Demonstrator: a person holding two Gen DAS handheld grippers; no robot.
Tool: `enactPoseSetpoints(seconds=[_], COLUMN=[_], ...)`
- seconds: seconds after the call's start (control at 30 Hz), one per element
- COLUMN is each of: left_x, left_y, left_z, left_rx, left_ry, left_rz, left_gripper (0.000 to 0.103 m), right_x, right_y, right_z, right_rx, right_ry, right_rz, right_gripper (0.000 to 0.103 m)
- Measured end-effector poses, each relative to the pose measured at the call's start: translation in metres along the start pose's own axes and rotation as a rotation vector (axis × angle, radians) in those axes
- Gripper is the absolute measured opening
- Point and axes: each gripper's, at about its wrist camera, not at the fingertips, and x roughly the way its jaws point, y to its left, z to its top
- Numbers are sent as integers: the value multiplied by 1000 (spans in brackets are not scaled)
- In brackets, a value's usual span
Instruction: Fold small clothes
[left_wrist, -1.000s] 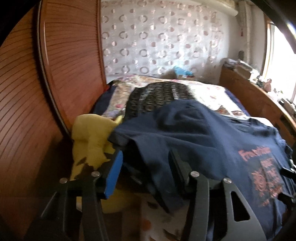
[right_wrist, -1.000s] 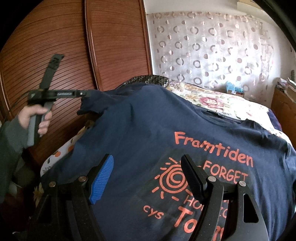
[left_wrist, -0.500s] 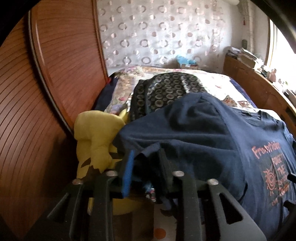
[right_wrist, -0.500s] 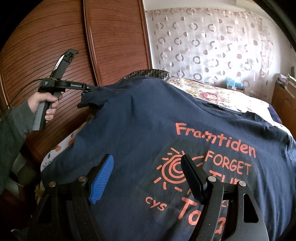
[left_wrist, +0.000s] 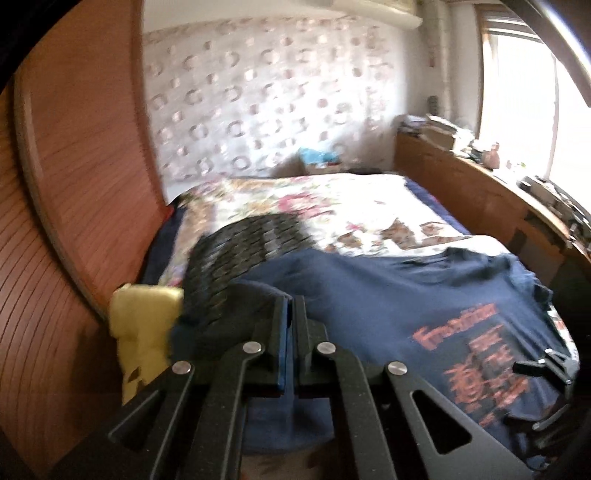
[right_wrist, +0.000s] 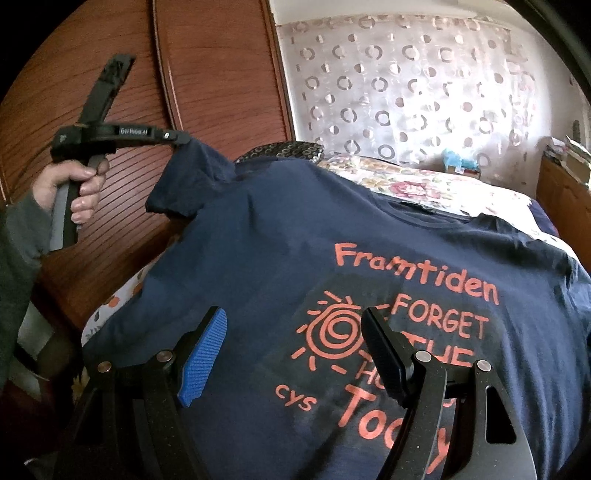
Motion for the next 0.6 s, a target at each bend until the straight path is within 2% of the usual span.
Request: enactPoseSetpoints(seconds=[0.13, 0.27, 0.4, 0.43, 0.47, 0.53, 0.6], left_x=[10, 22, 24, 23, 21, 19, 14], left_y=[-42, -77, -81, -81, -79, -77, -70], left_z=[18, 29, 30, 29, 27, 23, 15], left_rx=[58, 106, 96, 97, 101, 110, 119], left_ry=[2, 6, 19, 18, 21, 32, 45], left_rz=[-67, -87, -92, -95, -103, -101, -82], left_gripper=[2, 3, 4, 7, 19, 32, 33], right_x=[-2, -3, -2, -1, -1, 2, 4], right_y=[-3, -6, -4, -3, -3, -1, 0], right_z=[-3, -8, -10, -10, -8, -6, -1], right_rx=[16, 39, 51, 52, 55, 58, 54], right_ry=[-11, -12, -6, -6, -5, -5, -4], right_rz=[-14, -27, -36, -38, -39, -38, -36], right_gripper=[77, 77, 77, 77, 77, 77, 77])
